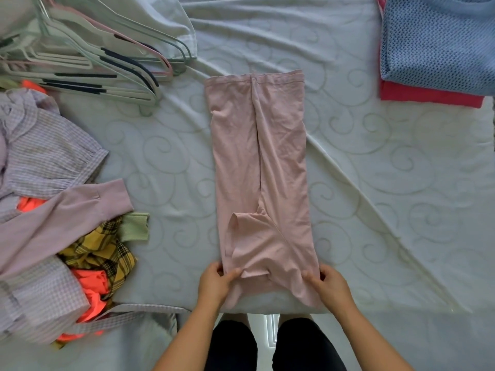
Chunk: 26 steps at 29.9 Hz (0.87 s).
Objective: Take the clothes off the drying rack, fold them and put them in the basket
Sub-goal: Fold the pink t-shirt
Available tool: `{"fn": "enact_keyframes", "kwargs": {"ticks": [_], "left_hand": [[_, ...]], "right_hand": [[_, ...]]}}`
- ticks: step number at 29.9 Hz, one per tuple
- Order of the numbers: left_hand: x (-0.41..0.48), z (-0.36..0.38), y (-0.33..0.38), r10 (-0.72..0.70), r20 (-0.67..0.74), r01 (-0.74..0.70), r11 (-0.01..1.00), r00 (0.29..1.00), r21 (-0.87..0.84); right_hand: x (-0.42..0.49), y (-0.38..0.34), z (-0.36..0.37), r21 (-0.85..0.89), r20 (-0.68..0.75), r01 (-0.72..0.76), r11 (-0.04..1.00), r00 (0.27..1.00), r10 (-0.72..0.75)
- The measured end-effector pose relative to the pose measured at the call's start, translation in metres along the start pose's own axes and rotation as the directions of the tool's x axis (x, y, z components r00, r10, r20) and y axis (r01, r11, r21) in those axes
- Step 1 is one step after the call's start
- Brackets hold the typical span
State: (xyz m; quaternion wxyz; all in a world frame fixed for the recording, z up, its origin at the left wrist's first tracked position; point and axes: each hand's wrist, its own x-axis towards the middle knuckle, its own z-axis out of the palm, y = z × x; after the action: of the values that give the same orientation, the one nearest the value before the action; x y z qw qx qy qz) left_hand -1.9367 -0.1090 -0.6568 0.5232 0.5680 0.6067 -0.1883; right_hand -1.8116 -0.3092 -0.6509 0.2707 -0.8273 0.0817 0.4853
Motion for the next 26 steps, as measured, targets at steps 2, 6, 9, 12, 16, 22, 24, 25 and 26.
{"fn": "enact_keyframes", "kwargs": {"ticks": [2,6,9,12,16,22,24,25,26], "left_hand": [[-0.009,-0.007,0.0,-0.009,0.092,0.016,0.997,0.996,-0.072],[-0.02,-0.038,0.021,0.014,0.317,0.109,0.924,0.948,-0.367],[-0.016,-0.06,0.071,0.104,0.348,0.098,0.85,0.932,-0.518],[0.006,-0.078,0.148,0.237,0.365,0.045,0.785,0.9,-0.618],[0.048,-0.093,0.229,0.39,0.238,-0.062,0.62,0.89,-0.782],[0.119,-0.049,0.179,0.209,-0.205,-0.227,0.972,0.956,-0.068],[0.115,-0.03,0.158,0.17,-0.188,-0.188,0.979,0.967,-0.081],[0.111,-0.023,0.153,0.171,-0.173,-0.191,0.976,0.97,-0.101],[0.108,-0.017,0.151,0.178,-0.156,-0.195,0.975,0.972,-0.103]], "right_hand": [[-0.008,-0.007,-0.01,0.121,0.126,-0.054,0.991,0.991,0.038],[-0.022,-0.043,-0.046,0.428,0.426,-0.261,0.865,0.902,0.061],[-0.016,-0.093,-0.074,0.596,0.4,-0.233,0.769,0.916,-0.032],[0.014,-0.164,-0.095,0.712,0.329,-0.123,0.692,0.928,-0.173],[0.076,-0.249,-0.115,0.851,0.189,-0.042,0.523,0.954,-0.231],[0.116,-0.218,-0.072,0.327,-0.05,0.118,0.938,0.993,-0.107],[0.119,-0.191,-0.054,0.198,-0.082,0.147,0.969,0.988,-0.133],[0.119,-0.181,-0.048,0.185,-0.114,0.162,0.969,0.983,-0.142],[0.117,-0.176,-0.044,0.2,-0.138,0.168,0.965,0.98,-0.142]]}}
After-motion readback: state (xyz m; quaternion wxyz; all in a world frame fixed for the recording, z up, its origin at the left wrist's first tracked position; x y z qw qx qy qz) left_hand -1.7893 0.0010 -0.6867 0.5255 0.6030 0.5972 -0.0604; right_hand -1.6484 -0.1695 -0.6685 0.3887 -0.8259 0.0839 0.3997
